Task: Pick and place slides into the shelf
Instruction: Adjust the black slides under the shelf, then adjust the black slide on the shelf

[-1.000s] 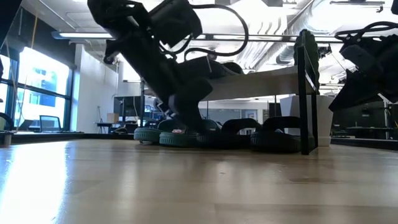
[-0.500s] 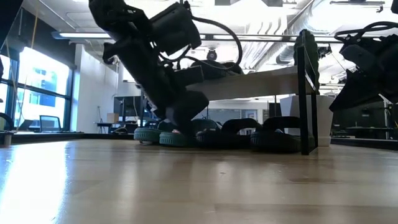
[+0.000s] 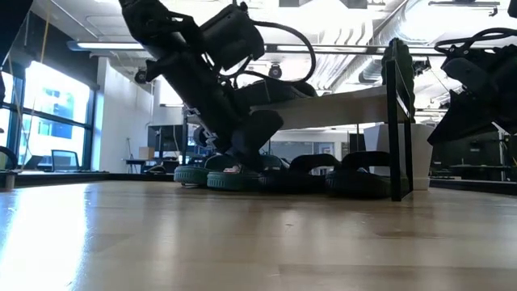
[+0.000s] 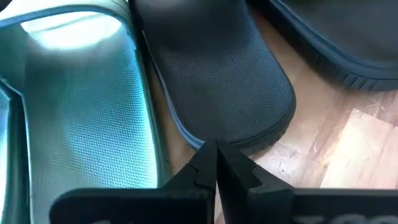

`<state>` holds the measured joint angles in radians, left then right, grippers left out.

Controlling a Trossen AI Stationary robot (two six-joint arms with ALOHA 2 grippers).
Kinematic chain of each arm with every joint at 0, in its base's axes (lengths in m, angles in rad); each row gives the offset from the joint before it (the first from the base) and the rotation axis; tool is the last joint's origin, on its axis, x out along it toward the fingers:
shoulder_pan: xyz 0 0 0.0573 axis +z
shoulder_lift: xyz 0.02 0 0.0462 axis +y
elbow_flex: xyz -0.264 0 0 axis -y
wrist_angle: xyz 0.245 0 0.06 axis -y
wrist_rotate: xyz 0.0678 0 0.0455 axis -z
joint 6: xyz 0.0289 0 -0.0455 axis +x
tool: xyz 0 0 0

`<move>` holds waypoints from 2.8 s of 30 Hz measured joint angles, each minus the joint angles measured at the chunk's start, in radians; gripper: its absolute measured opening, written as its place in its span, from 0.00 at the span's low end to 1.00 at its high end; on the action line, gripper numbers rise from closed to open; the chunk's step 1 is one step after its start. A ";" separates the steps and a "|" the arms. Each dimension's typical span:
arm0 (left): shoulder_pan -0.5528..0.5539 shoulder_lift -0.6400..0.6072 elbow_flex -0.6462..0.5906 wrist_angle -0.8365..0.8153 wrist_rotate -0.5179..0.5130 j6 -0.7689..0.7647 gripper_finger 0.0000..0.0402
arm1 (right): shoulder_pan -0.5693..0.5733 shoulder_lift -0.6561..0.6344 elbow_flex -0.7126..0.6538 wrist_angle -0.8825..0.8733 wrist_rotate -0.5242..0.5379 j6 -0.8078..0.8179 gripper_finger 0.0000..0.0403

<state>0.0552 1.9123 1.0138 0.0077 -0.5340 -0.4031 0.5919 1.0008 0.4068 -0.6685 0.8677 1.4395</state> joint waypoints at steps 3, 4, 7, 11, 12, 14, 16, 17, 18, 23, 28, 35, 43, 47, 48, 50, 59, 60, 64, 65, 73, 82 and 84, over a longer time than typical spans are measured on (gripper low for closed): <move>0.003 0.018 0.000 0.013 0.019 0.014 0.00 | 0.000 0.000 0.000 0.000 0.000 0.000 0.00; 0.003 0.020 0.000 0.008 0.042 0.014 0.00 | 0.000 0.000 0.000 0.000 0.000 0.000 0.00; -0.003 0.041 0.003 0.057 0.079 0.016 0.00 | 0.000 0.000 0.000 0.003 0.000 0.000 0.00; -0.019 0.052 0.001 0.076 0.083 0.016 0.00 | 0.000 0.000 0.000 0.004 0.000 0.000 0.00; -0.019 0.054 0.001 0.079 0.084 0.017 0.00 | 0.000 0.000 0.000 0.006 0.000 0.000 0.00; -0.030 0.055 0.000 0.074 0.084 0.016 0.00 | 0.000 0.000 0.000 0.006 0.000 0.000 0.00; -0.033 0.055 0.000 0.074 0.078 0.016 0.00 | 0.000 0.000 0.000 0.007 0.000 0.000 0.00; -0.037 0.055 0.000 0.073 0.078 0.016 0.00 | 0.000 0.000 0.000 0.007 0.000 0.000 0.00; -0.040 0.055 0.000 0.072 0.077 0.015 0.00 | 0.000 0.000 0.000 0.007 0.001 0.000 0.00; -0.050 0.050 0.000 0.069 0.075 0.013 0.00 | 0.000 0.000 0.000 0.007 0.000 0.000 0.00; -0.067 0.026 -0.002 0.056 0.117 0.004 0.00 | 0.000 0.000 0.000 0.007 -0.004 -0.005 0.00; -0.131 -0.124 0.000 -0.022 0.122 0.020 0.00 | 0.000 0.000 0.000 0.047 -0.007 -0.007 0.00; -0.225 -0.371 0.000 -0.103 0.112 0.091 0.00 | 0.000 0.000 0.111 0.060 -0.027 -0.179 0.00; -0.226 -0.498 0.000 -0.104 0.143 0.129 0.00 | 0.000 0.000 0.213 0.061 -0.016 -0.337 0.00; -0.222 -0.526 0.000 -0.103 0.142 0.140 0.00 | 0.000 0.000 0.237 0.061 0.000 -0.369 0.00; -0.193 -0.573 0.000 -0.104 0.143 0.175 0.00 | -0.003 0.000 0.283 0.058 0.030 -0.414 0.00; 0.031 -0.699 0.000 -0.053 0.367 0.216 0.00 | -0.097 0.000 0.423 0.060 0.121 -0.459 0.00; 0.058 -0.703 0.000 -0.056 0.394 0.216 0.00 | -0.116 0.000 0.434 0.060 0.110 -0.468 0.00; 0.139 -0.704 0.000 -0.057 0.479 0.214 0.00 | -0.208 0.000 0.472 0.061 0.028 -0.532 0.00; 0.153 -0.704 0.000 -0.056 0.501 0.213 0.00 | -0.233 0.000 0.479 0.061 0.000 -0.556 0.00; 0.208 -0.704 0.000 -0.058 0.551 0.214 0.00 | -0.483 0.006 0.491 0.109 -0.285 -0.807 0.00; 0.206 -0.704 0.000 -0.064 0.579 0.185 0.00 | -0.678 0.131 0.491 0.215 -0.611 -1.064 0.00; 0.207 -0.704 0.000 -0.064 0.578 0.182 0.00 | -0.686 0.174 0.491 0.210 -0.647 -1.099 0.00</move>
<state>0.2619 1.2087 1.0142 -0.0559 0.0444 -0.2214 -0.0940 1.1749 0.8974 -0.4582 0.2212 0.3408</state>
